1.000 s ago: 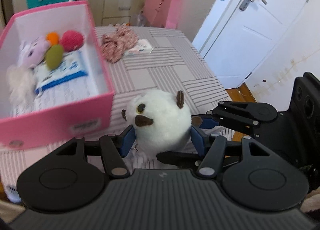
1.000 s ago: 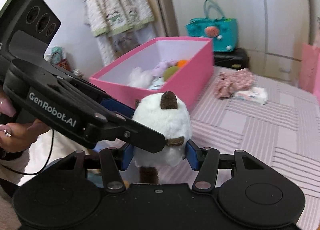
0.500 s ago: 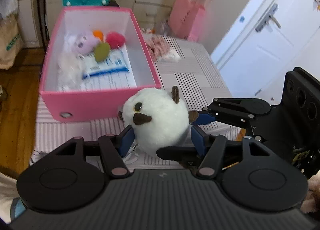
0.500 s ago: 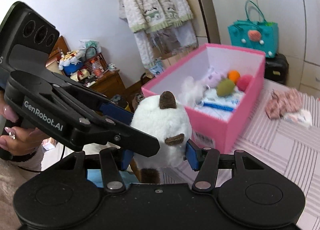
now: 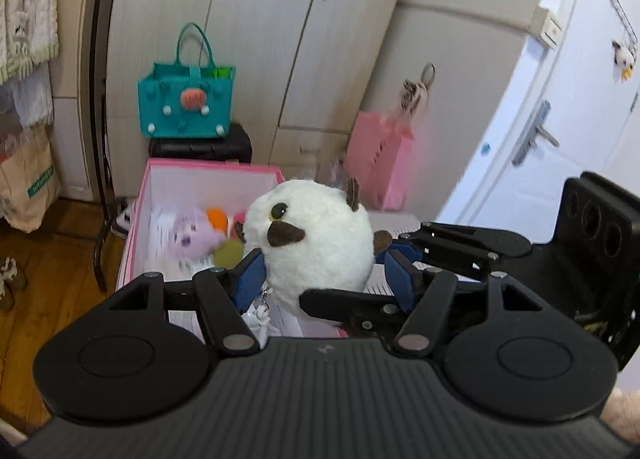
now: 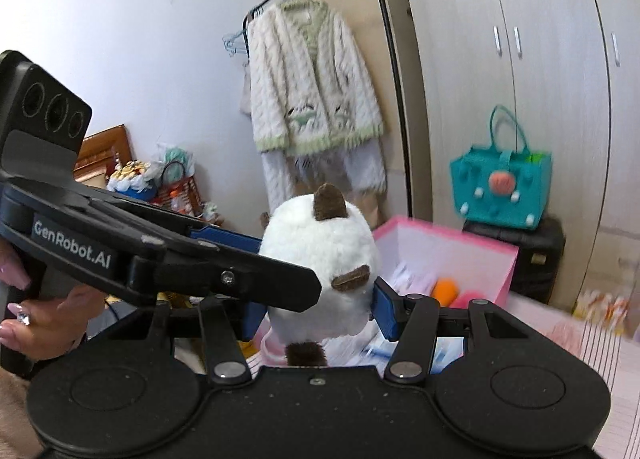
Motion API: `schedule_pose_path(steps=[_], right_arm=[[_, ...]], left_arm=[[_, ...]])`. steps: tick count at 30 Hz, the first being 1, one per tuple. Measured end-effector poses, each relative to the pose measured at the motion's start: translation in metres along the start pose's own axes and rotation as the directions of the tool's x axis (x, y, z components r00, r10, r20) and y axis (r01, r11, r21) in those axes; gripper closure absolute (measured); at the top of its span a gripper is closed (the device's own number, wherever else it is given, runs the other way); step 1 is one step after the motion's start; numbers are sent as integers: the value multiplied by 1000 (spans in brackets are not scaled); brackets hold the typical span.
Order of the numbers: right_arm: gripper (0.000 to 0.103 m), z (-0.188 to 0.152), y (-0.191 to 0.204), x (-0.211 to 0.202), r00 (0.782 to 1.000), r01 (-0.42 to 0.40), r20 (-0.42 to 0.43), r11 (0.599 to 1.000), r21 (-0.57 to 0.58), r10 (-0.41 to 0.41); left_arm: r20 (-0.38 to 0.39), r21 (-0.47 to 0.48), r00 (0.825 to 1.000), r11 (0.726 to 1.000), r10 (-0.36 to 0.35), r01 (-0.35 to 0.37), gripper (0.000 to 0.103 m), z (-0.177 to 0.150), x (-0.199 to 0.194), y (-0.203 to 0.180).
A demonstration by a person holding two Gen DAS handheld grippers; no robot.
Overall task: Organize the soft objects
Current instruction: 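Carry the cat plush over the pink box and open the left gripper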
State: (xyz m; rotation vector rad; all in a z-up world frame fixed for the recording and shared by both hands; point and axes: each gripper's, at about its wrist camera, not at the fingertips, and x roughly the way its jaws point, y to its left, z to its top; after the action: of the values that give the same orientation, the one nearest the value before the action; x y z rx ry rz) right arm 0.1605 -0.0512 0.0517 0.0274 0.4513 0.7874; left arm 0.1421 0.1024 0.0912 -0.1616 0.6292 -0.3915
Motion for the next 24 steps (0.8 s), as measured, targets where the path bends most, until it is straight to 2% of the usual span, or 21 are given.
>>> schedule_pose_path(steps=[3, 6, 10, 13, 15, 24], right_arm=[[43, -1, -8, 16, 999, 19, 27, 998, -64, -17], [43, -8, -17, 36, 1000, 24, 21, 993, -116, -22], [43, -16, -32, 63, 999, 2, -49, 990, -138, -8], [43, -17, -43, 81, 992, -24, -125, 996, -82, 13], [43, -20, -42, 90, 986, -26, -168, 993, -116, 6], [38, -31, -41, 104, 957, -6, -286, 981, -195, -51]], left_arm=[[22, -15, 1000, 1000, 11, -11, 40, 5, 18, 11], [7, -41, 1000, 999, 29, -28, 40, 4, 40, 25], [-59, -85, 997, 995, 47, -52, 40, -5, 71, 45], [-118, -117, 991, 990, 64, -78, 40, -12, 94, 58], [-155, -139, 986, 987, 62, -84, 40, -15, 103, 66], [-279, -262, 960, 963, -18, -58, 40, -28, 133, 86]])
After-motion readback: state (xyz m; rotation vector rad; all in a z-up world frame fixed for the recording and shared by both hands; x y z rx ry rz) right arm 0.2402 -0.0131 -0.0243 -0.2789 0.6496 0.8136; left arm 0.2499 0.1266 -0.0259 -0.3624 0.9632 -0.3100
